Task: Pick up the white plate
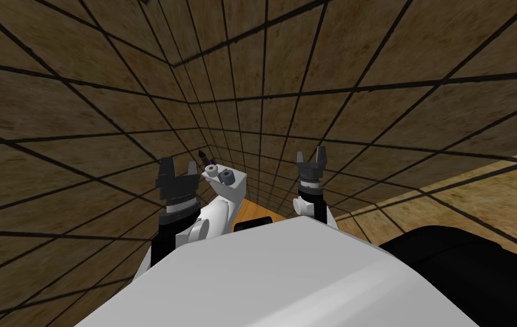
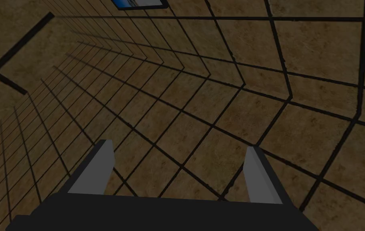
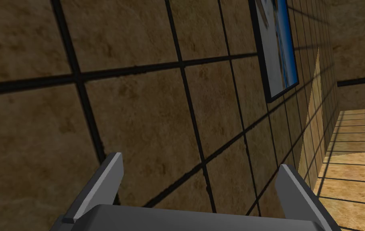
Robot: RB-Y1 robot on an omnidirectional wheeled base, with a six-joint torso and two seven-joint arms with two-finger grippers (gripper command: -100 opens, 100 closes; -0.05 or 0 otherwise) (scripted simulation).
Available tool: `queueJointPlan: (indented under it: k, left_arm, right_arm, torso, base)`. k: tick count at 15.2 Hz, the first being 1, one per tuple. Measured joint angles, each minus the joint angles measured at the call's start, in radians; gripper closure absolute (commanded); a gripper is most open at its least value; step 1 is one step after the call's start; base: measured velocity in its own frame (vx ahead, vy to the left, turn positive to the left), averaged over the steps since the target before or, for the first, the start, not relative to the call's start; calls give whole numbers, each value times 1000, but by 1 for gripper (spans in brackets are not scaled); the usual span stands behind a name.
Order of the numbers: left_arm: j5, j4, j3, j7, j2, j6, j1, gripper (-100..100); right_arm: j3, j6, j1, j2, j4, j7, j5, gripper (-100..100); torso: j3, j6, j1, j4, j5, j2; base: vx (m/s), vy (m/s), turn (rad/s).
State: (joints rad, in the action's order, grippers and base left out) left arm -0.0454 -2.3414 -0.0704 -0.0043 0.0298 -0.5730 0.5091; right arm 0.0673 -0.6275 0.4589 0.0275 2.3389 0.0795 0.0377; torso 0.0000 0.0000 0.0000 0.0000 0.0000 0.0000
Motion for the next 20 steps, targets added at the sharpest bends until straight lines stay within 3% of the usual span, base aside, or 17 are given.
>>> queueJointPlan:
  k: [7,20]
  left_arm:
    - [22,24,16,22,130,16,20,-100]
    - [79,87,54,79,408,58,73,-100]
  right_arm:
    - [0,0,0,0,0,0,0,0]
    - [0,0,0,0,0,0,0,0]
  torso:
    - [0,0,1,0,0,0]
    - [0,0,2,0,0,-1]
  base:
    - [5,10,-25]
    - [6,13,-26]
